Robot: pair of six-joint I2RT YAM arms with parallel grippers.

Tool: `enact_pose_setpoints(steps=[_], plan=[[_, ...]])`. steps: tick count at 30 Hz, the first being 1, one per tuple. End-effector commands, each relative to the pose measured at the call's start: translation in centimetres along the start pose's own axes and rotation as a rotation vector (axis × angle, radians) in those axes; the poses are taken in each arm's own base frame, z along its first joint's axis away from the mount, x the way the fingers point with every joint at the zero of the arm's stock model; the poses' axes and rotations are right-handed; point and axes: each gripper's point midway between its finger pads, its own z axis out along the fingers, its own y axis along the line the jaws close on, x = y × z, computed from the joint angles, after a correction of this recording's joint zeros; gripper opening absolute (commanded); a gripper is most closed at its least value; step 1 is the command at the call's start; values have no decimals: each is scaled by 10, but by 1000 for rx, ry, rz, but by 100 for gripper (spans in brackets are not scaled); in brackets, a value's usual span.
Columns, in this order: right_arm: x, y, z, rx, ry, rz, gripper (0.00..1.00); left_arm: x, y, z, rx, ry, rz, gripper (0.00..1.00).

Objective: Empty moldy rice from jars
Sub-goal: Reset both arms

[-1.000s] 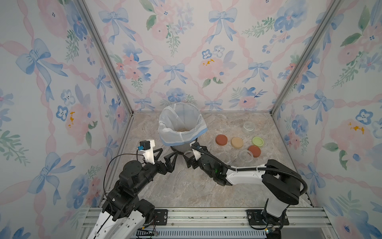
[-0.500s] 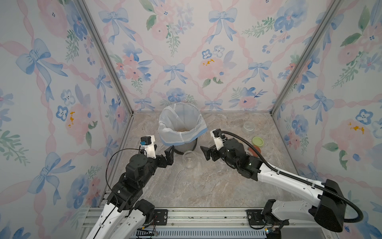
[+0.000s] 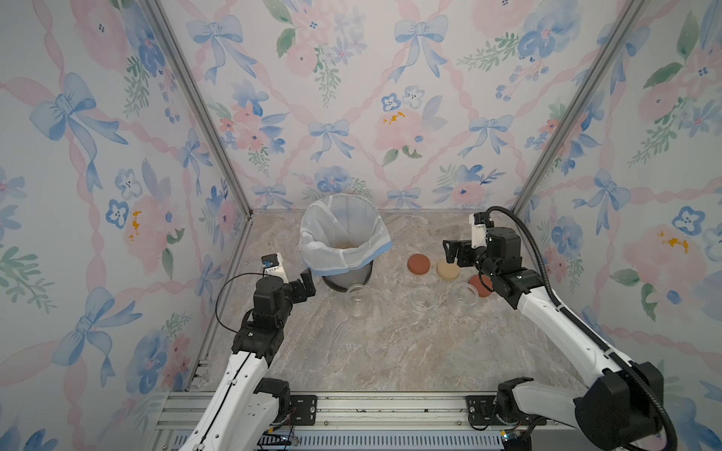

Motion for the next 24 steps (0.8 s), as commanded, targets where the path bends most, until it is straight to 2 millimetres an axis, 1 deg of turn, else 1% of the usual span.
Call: enact_pose_setpoints(steps=[1, 4, 7, 11, 14, 17, 19, 24], plan=[[0, -34, 14, 64, -62, 37, 98, -18, 2, 9, -13, -117, 95, 98], [12, -62, 21, 121, -76, 60, 98, -7, 12, 18, -49, -116, 152, 98], [32, -75, 24, 153, -66, 46, 98, 2, 20, 22, -70, -133, 179, 98], [61, -84, 26, 185, -37, 13, 97, 9, 27, 31, -86, -139, 178, 98], [78, -90, 28, 216, -14, -19, 98, 15, 27, 41, -77, -136, 181, 98], [87, -95, 29, 227, -27, -23, 98, 20, 21, 50, -34, -142, 211, 98], [90, -96, 29, 230, -46, -19, 98, 21, 20, 54, -25, -157, 225, 98], [97, -100, 27, 248, -89, -7, 97, 19, 18, 58, 2, -217, 260, 98]])
